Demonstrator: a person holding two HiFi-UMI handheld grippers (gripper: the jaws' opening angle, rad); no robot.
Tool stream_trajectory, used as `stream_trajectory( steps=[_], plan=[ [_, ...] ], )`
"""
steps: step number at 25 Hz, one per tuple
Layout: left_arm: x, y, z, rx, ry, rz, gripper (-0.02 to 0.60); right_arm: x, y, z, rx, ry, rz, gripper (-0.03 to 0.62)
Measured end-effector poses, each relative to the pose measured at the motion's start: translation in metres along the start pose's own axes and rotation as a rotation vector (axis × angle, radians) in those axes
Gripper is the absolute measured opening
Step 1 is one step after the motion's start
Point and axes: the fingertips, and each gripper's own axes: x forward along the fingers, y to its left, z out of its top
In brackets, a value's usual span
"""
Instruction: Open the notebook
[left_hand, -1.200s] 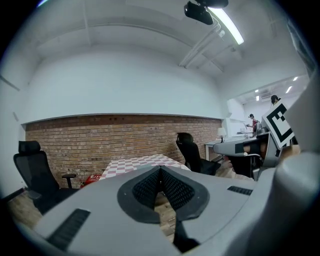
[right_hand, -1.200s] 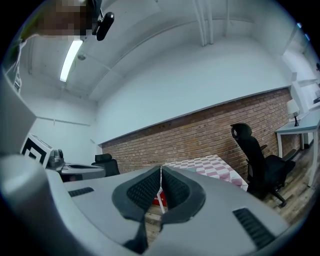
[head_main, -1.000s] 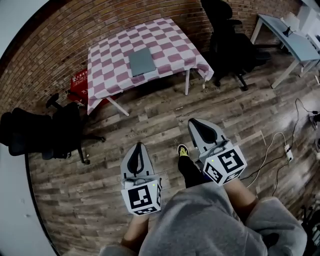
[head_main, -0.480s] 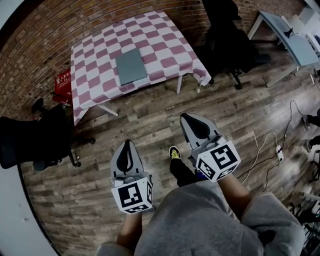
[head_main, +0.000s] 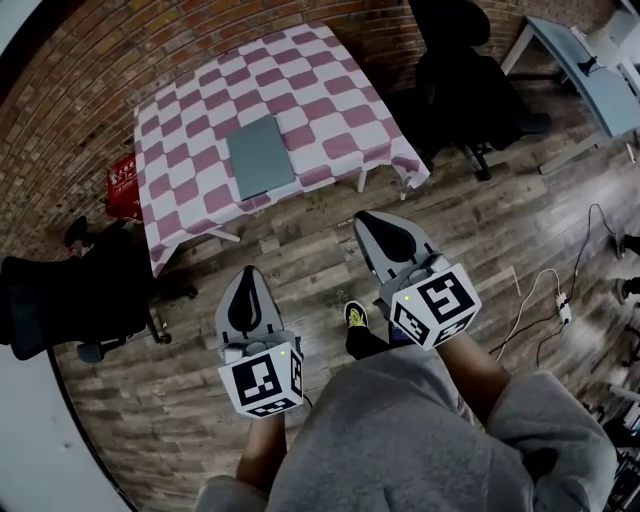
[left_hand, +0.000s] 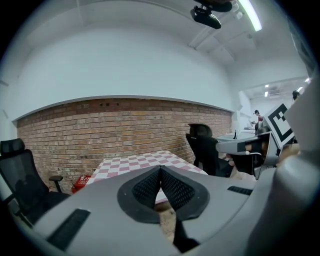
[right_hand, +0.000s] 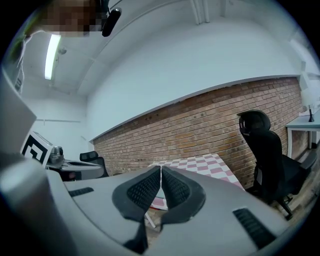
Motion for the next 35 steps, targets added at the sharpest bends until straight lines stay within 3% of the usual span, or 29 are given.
stream_trajectory(
  steps=[9,16,29,35],
  plan=[
    [0.036,0.013,0.016,0.007,0.008,0.030,0.011,0.037,-0.019,0.016,0.022,-0.008,0.031,0.028],
    [0.043,0.014,0.023,0.044,0.018,0.007,0.011,0.045,-0.013,0.021,0.039,-0.013,0.054,0.028],
    [0.127,0.024,0.018,0.102,0.067,-0.218,0.011,0.110,-0.026,0.012,0.048,0.029,-0.002,0.028],
    [0.178,0.032,0.002,0.191,0.119,-0.308,0.014,0.145,-0.042,-0.006,0.088,0.076,-0.056,0.028]
  ],
)
